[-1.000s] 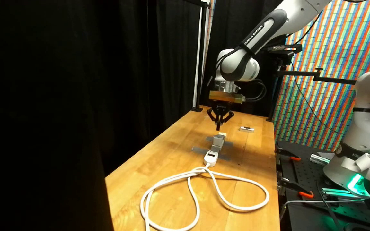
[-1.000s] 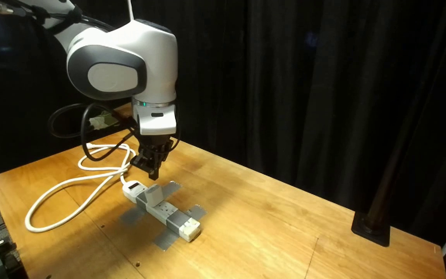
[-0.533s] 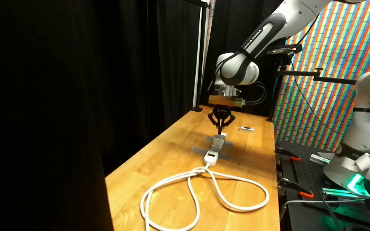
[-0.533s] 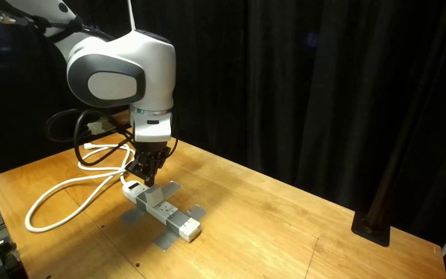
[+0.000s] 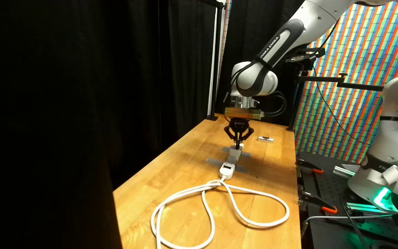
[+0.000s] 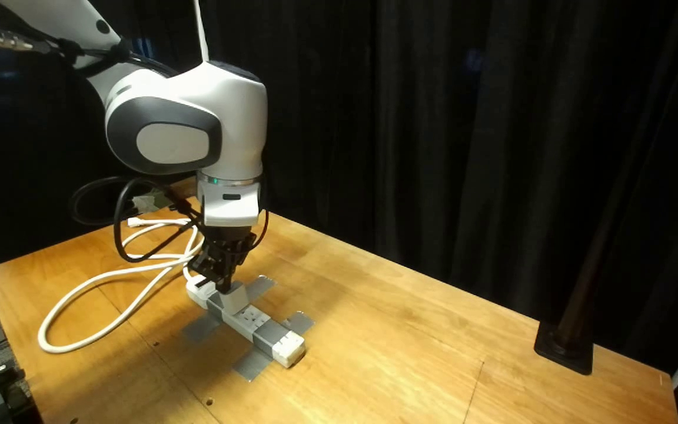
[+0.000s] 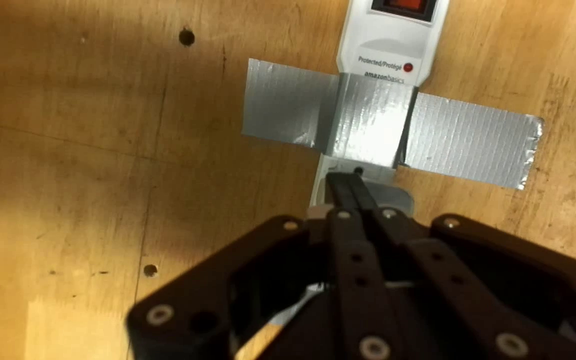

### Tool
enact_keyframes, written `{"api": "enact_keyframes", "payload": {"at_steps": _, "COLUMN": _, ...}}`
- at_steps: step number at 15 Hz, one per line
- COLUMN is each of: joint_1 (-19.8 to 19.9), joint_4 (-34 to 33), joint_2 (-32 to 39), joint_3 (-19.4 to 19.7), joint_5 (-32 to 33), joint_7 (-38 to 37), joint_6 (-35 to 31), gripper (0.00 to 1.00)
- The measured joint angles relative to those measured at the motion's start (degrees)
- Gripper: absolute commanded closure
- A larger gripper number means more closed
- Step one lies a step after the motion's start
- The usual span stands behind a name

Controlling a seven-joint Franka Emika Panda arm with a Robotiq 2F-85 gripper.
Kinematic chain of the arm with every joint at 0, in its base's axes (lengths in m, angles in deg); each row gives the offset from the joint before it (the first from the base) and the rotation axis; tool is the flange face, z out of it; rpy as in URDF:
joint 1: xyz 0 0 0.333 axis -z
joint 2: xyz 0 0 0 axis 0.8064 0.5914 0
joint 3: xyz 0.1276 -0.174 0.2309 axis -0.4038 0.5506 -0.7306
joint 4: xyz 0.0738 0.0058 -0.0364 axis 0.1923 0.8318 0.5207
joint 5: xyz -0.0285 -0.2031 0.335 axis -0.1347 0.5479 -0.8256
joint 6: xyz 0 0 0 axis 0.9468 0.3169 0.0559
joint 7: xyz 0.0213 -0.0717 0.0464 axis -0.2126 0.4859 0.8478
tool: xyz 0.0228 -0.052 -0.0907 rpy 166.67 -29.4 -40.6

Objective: Plug the charger head into the adapter

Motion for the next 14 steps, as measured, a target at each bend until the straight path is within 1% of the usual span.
{"api": "enact_keyframes", "payload": {"at_steps": 7, "joint_1": 0.63, "joint_4": 0.0, "joint_2": 0.01, "joint_3": -0.53, "joint_5": -0.07, "joint_7": 0.77, "joint_6": -0.14, "gripper": 0.96}}
{"api": "enact_keyframes", "payload": {"at_steps": 14, "joint_1": 3.1, "joint_4": -0.17, "joint_2": 0.21, "joint_3": -1.48, "joint_5": -1.61, "joint_7": 4.0, "joint_6": -0.21, "gripper": 0.96}}
